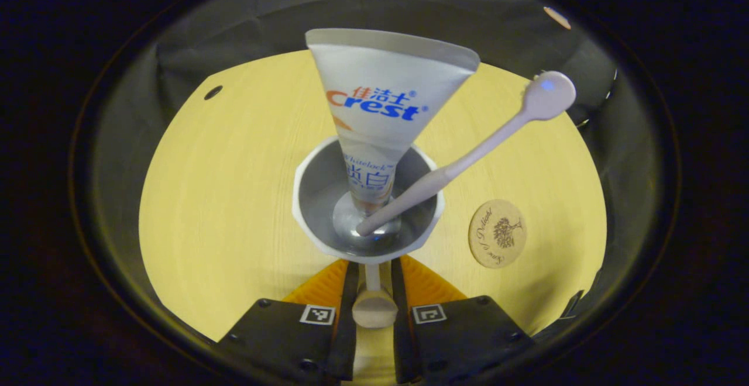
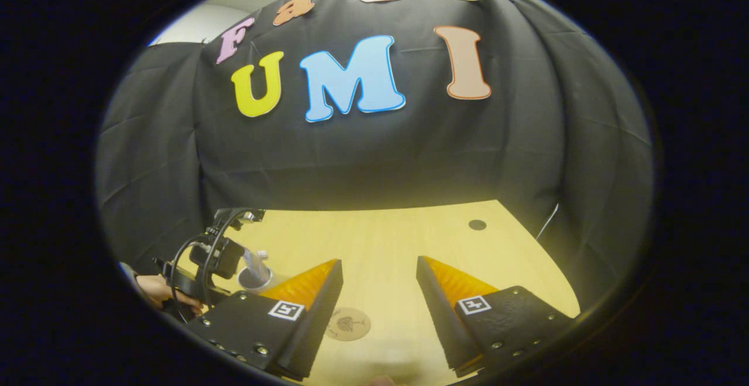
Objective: Put the toothbrush and toothpaste on the desktop into the cup, then pick up the cup and place it on the coaster on the desktop.
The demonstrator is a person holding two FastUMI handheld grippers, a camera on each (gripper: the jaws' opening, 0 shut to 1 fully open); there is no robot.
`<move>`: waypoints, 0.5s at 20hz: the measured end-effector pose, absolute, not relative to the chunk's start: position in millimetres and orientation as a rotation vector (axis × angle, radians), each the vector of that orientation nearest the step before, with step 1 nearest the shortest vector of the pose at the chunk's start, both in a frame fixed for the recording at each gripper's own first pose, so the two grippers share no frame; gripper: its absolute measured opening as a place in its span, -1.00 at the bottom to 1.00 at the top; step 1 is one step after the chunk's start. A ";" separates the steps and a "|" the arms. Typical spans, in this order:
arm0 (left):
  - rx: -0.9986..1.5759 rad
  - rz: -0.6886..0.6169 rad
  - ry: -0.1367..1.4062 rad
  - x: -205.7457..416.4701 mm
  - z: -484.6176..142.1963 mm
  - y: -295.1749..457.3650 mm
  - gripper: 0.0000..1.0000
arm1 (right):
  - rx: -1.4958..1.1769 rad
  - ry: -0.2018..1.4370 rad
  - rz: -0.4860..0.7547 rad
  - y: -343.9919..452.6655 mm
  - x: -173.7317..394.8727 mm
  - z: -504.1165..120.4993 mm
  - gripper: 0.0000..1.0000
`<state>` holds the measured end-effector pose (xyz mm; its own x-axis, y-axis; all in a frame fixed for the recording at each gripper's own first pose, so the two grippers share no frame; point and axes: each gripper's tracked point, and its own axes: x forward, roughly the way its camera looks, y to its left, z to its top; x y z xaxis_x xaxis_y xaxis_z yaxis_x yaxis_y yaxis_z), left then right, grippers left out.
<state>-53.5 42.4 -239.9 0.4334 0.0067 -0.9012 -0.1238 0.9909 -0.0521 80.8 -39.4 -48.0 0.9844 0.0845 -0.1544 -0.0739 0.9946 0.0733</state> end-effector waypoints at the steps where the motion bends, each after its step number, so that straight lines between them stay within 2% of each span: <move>1: -0.109 0.075 1.110 -53.2 -239.0 42.8 -0.34 | 0.069 0.160 0.079 -40.2 80.6 -49.2 0.61; 4: -0.088 0.063 1.079 -53.0 -237.4 42.5 -0.41 | 0.070 0.162 0.075 -41.3 78.6 -48.9 0.60; 10: -0.134 0.018 1.036 -52.1 -235.3 13.4 -0.39 | 0.070 0.161 0.068 -42.0 75.3 -48.0 0.60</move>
